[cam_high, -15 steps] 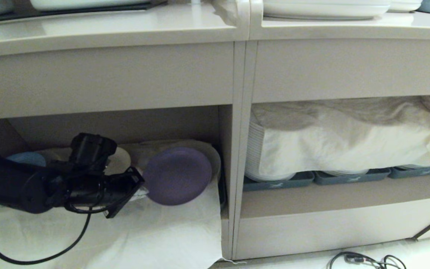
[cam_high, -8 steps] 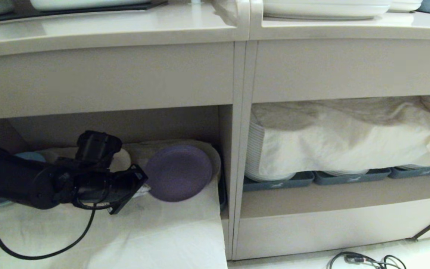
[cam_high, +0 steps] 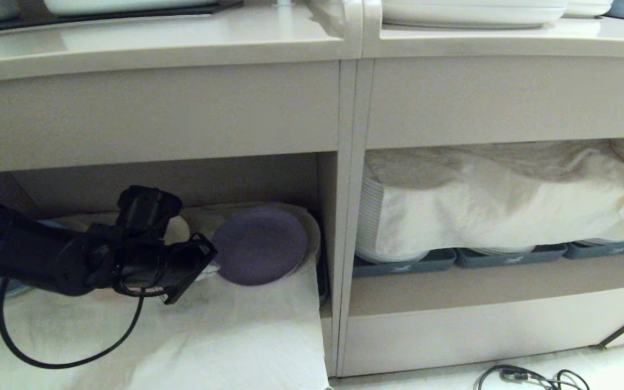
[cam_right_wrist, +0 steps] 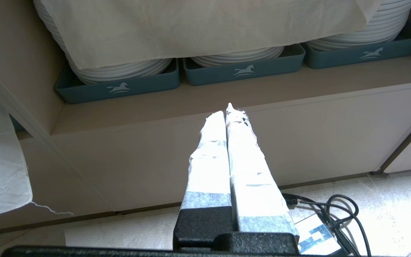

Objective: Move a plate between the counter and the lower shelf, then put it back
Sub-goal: Put the plate in the cupboard

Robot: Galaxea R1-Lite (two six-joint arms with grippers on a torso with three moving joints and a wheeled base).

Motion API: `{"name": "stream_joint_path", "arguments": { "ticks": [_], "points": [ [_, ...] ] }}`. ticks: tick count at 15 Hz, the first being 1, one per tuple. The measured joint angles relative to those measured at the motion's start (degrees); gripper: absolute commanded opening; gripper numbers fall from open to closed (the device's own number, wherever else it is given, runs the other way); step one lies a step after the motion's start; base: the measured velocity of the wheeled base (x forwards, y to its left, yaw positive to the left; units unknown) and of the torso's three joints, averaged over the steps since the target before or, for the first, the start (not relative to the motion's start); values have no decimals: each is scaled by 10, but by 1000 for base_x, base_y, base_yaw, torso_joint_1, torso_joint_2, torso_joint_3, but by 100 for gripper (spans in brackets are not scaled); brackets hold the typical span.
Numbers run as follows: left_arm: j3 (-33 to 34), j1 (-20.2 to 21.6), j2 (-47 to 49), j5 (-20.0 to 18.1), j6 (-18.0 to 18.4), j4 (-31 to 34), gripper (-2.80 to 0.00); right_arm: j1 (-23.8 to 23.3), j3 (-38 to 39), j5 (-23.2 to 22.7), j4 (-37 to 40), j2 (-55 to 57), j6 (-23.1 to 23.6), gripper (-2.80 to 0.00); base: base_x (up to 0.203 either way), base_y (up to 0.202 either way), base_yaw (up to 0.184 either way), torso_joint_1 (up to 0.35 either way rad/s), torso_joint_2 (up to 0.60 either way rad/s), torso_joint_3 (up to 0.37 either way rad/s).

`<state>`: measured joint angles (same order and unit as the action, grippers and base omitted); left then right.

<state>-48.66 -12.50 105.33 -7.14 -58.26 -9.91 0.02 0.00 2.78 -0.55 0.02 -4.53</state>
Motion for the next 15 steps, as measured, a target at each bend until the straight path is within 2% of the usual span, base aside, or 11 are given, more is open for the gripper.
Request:
{"name": "stream_joint_path", "arguments": {
  "ticks": [11, 12, 15],
  "points": [
    [-12, -10, 10, 4, -9, 0, -280, 0, 0, 0, 0, 0, 0, -280, 0, 0, 0, 0, 0, 0],
    [-12, -11, 10, 4, -9, 1, 0, 0, 0, 0, 0, 0, 0, -280, 0, 0, 0, 0, 0, 0],
    [-11, -13, 10, 4, -9, 0, 0, 0, 0, 0, 0, 0, 0, -280, 0, 0, 0, 0, 0, 0]
  ]
}}
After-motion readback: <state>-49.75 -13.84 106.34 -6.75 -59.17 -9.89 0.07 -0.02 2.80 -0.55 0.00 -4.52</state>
